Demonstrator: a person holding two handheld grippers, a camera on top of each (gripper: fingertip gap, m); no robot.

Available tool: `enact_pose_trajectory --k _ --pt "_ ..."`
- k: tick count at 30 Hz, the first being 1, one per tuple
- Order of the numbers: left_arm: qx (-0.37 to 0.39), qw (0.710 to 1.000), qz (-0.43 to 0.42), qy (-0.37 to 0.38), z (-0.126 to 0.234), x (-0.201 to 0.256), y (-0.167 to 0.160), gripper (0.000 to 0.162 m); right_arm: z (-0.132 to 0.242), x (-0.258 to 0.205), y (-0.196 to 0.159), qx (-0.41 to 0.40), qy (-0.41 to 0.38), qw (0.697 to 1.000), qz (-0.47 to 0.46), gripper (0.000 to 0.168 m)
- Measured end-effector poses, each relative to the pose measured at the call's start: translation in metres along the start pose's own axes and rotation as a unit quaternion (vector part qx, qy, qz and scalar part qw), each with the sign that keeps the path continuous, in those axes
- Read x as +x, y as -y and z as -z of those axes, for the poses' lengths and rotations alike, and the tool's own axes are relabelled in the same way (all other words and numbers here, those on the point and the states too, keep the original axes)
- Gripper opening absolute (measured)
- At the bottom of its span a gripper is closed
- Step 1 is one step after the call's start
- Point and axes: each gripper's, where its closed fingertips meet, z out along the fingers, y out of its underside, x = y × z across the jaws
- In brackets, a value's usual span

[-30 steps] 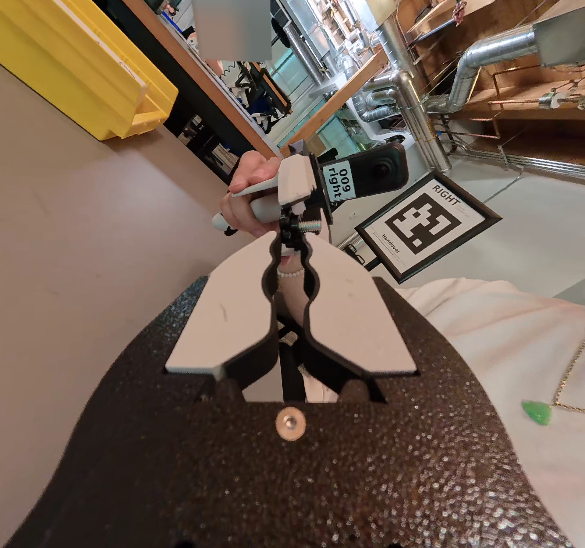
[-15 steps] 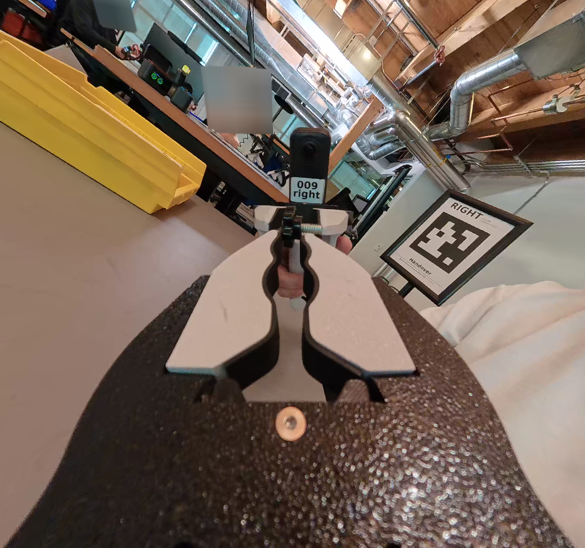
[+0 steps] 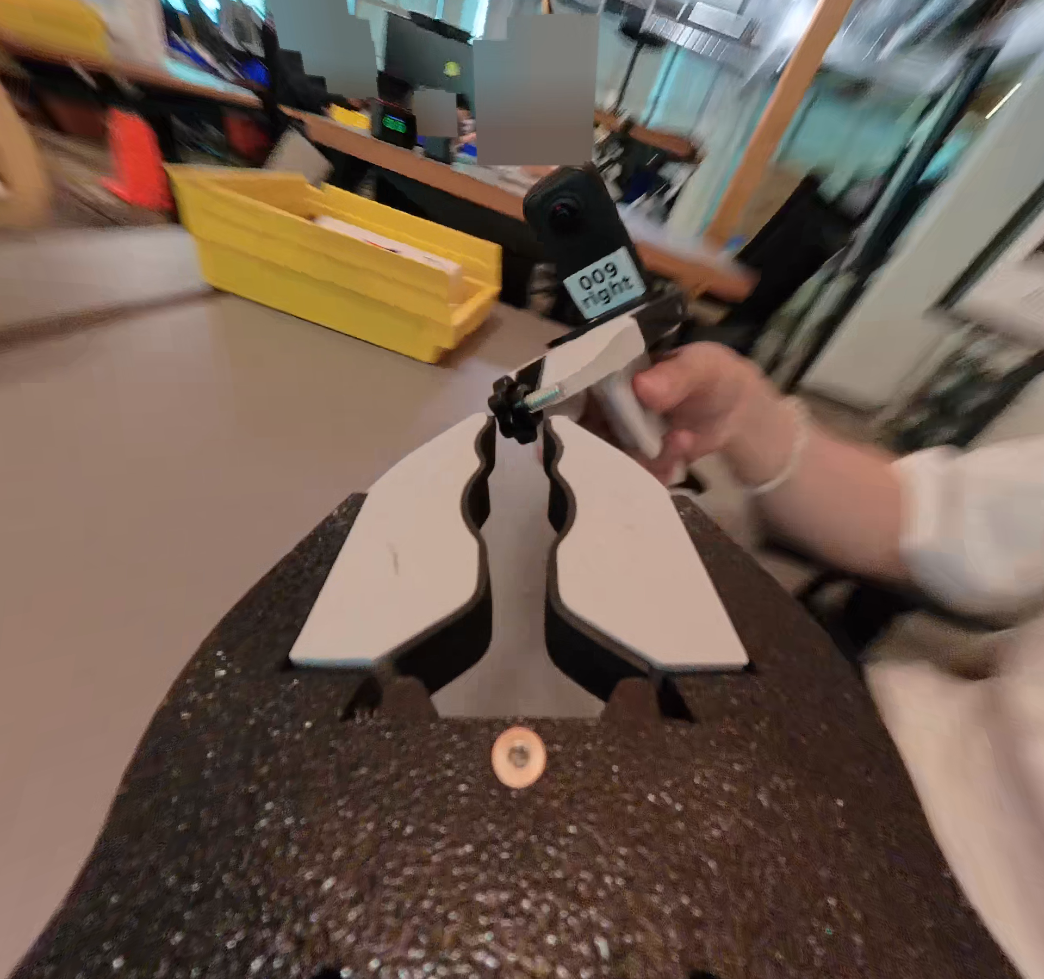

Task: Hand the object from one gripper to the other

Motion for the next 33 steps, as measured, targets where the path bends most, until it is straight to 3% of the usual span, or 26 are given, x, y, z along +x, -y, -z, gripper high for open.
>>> enact_pose_trajectory --k 2,4,7,13,18,22,26,27,30,33 --pt "-0.021 0.985 -0.159 0.059 0.004 -0.003 0.002 0.023 0.001 0.009 -0.001 0.003 -0.001 1.0 -0.029 0.01" --pt "-0.037 0.949 -0.3 0.093 0.007 0.001 0.004 0.023 0.001 0.016 -0.004 0.001 -0.004 0.999 -0.045 0.01" --pt "-0.056 0.915 -0.388 0.098 0.004 0.008 -0.001 0.017 -0.002 0.018 -0.008 -0.006 0.005 0.998 -0.06 0.01" --pt "-0.049 0.915 -0.39 0.096 0.003 0.006 -0.004 0.0 -0.006 0.013 -0.014 -0.021 0.013 0.998 -0.055 0.01" --pt "-0.057 0.911 -0.397 0.097 0.006 0.003 -0.006 0.01 -0.008 0.011 -0.018 -0.029 0.022 0.998 -0.056 0.01" --pt "-0.065 0.908 -0.402 0.101 0.006 0.001 -0.008 0.005 -0.009 0.009 -0.019 -0.03 0.026 0.997 -0.059 0.01" --pt "-0.054 0.928 -0.357 0.095 0.004 0.003 -0.004 0.005 -0.006 0.006 -0.017 -0.03 0.041 0.998 -0.042 0.011" --pt "-0.047 0.938 -0.329 0.098 0.004 0.002 0.0 0.005 -0.004 0.005 -0.017 -0.033 0.048 0.998 -0.023 0.011" --pt "-0.025 0.971 -0.224 0.084 0.008 0.003 0.012 0.005 -0.003 0.0 -0.014 -0.025 0.048 0.995 0.078 0.041" --pt "-0.019 0.988 -0.146 0.052 0.011 0.012 0.02 0.005 -0.007 0.002 -0.017 -0.038 -0.009 0.965 0.259 0.058"
